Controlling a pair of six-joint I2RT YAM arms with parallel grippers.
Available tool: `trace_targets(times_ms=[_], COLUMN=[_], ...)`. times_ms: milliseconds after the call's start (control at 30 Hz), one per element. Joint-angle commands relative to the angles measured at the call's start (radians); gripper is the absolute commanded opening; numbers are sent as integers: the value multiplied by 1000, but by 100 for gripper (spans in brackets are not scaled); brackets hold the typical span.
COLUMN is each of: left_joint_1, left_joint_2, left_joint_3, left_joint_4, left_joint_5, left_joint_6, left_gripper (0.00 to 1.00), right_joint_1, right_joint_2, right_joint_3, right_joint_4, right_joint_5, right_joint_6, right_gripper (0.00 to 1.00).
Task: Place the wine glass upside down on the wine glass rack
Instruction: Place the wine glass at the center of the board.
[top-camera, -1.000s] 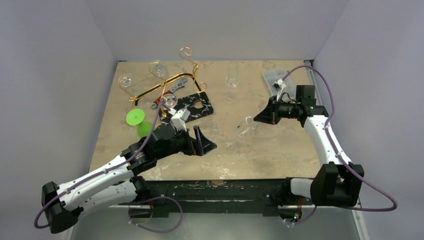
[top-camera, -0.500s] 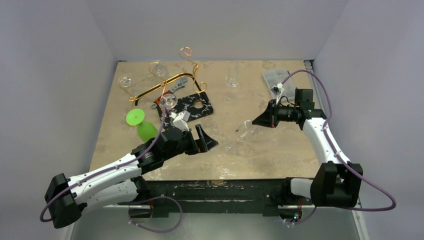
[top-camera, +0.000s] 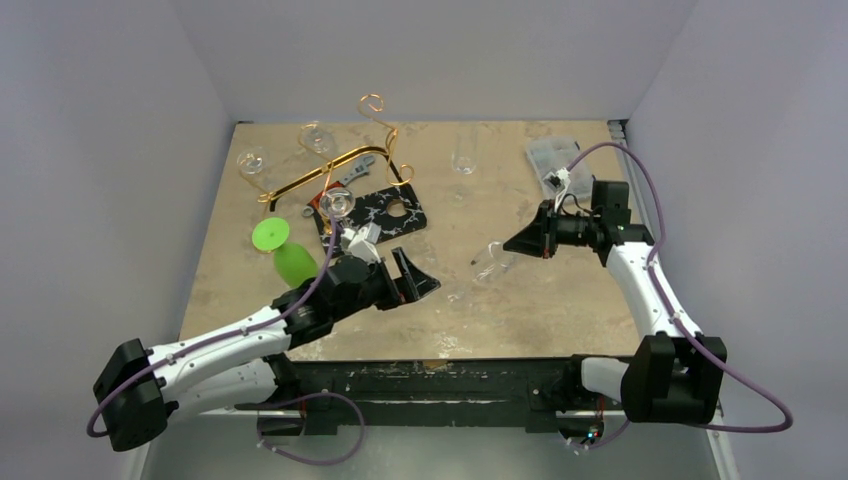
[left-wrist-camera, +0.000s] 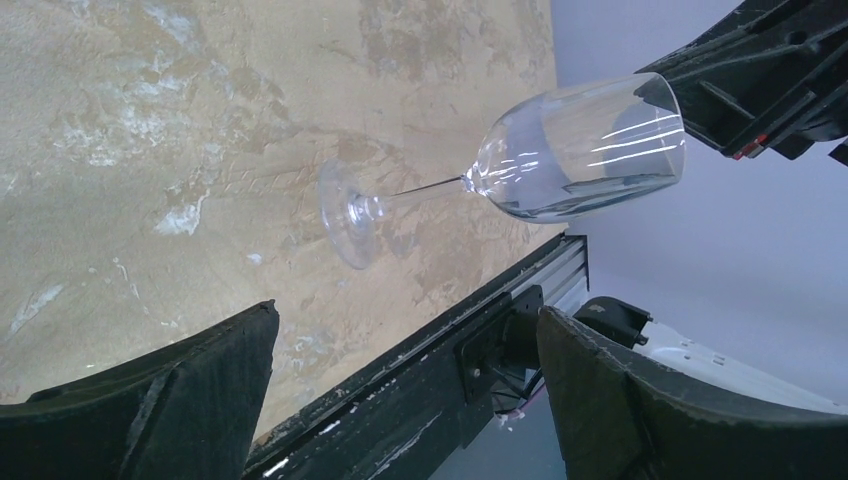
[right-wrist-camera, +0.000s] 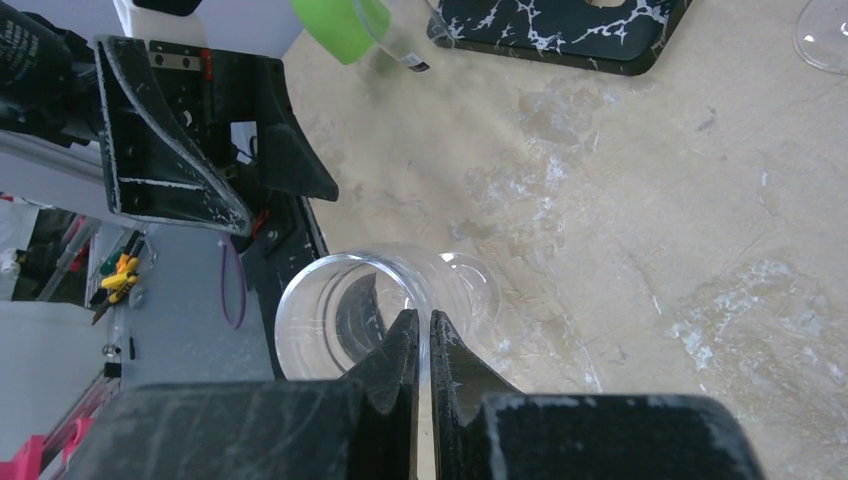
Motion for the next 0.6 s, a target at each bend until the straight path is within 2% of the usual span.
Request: trace_targets(times_ms=[0,567], left_joint_1=[-5,-4], left_joint_2=[3,-5], left_joint_3=[-21,-62], left_joint_4=[66,118], left_joint_5=[-29,-73], left_joint_6=[-23,-29], left_gripper=[97,96], right_joint_1=[-3,-11], right_joint_2=[-24,-31], right_joint_3=[-5,-22], right_joint_4=[48,78], right_joint_5=[-72,-91], right_joint_6=[28,56], right_gripper=[0,0])
